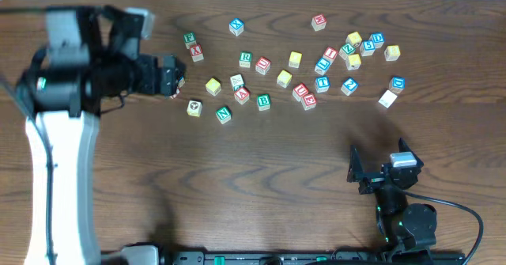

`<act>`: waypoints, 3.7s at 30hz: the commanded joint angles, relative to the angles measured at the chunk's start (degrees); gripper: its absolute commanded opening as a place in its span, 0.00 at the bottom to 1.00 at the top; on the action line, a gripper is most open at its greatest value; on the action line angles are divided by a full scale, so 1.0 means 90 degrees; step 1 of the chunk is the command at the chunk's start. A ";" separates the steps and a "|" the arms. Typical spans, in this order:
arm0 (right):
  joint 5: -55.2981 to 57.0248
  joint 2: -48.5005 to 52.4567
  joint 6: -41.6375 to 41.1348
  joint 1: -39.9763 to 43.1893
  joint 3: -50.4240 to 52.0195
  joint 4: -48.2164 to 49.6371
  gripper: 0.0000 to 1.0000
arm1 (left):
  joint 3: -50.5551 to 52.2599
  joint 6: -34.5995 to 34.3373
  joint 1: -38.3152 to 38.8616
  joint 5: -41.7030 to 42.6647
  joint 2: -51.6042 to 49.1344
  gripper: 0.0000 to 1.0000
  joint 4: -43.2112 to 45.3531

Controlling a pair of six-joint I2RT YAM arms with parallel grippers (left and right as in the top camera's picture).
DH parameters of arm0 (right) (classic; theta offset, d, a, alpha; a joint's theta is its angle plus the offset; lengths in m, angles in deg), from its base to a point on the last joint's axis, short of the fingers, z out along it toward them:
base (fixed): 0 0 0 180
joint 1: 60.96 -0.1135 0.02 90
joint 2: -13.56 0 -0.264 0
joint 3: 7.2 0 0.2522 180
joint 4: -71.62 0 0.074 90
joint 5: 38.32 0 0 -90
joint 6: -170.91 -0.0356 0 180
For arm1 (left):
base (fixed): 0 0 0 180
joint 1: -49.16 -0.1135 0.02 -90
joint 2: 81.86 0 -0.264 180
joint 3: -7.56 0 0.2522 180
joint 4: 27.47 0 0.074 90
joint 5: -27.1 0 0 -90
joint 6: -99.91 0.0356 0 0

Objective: Spell out ROBOT
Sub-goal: 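Reach the left gripper forward over the green R block, then lower the left gripper around the green R block and close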

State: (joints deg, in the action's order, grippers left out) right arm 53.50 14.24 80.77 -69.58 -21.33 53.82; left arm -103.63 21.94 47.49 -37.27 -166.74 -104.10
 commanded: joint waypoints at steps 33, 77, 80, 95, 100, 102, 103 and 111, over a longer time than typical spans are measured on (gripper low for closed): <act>-0.0032 -0.0039 0.0070 0.0049 0.0005 -0.0027 0.99 | -0.1778 -0.1639 0.1809 -0.2052 -0.2999 0.97 -0.0311; -0.0032 -0.0039 0.0070 0.0049 0.0005 -0.0027 0.99 | -0.1802 -0.2089 0.2436 -0.2642 -0.5430 0.98 0.2715; -0.0032 -0.0039 0.0070 0.0049 0.0005 -0.0027 0.99 | -0.1802 -0.2089 0.2395 -0.2642 -0.5430 0.97 0.2803; -0.0032 -0.0039 0.0070 0.0049 0.0007 -0.0027 0.99 | -0.1797 -0.2181 0.2091 -0.2637 -0.5433 0.93 0.2895; -0.0032 -0.0039 0.0070 0.0049 0.0005 -0.0027 0.99 | -0.1795 -0.2181 0.2125 -0.2633 -0.5433 0.92 0.2897; -0.0032 -0.0039 0.0070 0.0049 0.0005 -0.0027 0.99 | -0.1795 -0.2181 0.2140 -0.2630 -0.5433 0.86 0.2900; -0.0032 -0.0039 0.0070 0.0049 0.0005 -0.0027 0.99 | -0.1795 -0.2181 0.2142 -0.2630 -0.5433 0.85 0.2902; -0.0032 -0.0039 0.0070 0.0049 0.0005 -0.0027 0.99 | -0.1795 -0.2181 0.2195 -0.2608 -0.5433 0.73 0.2902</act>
State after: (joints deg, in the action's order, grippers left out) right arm 53.50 14.24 80.77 -69.58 -21.33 53.84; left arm -119.06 2.38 66.97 -60.26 -216.42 -78.20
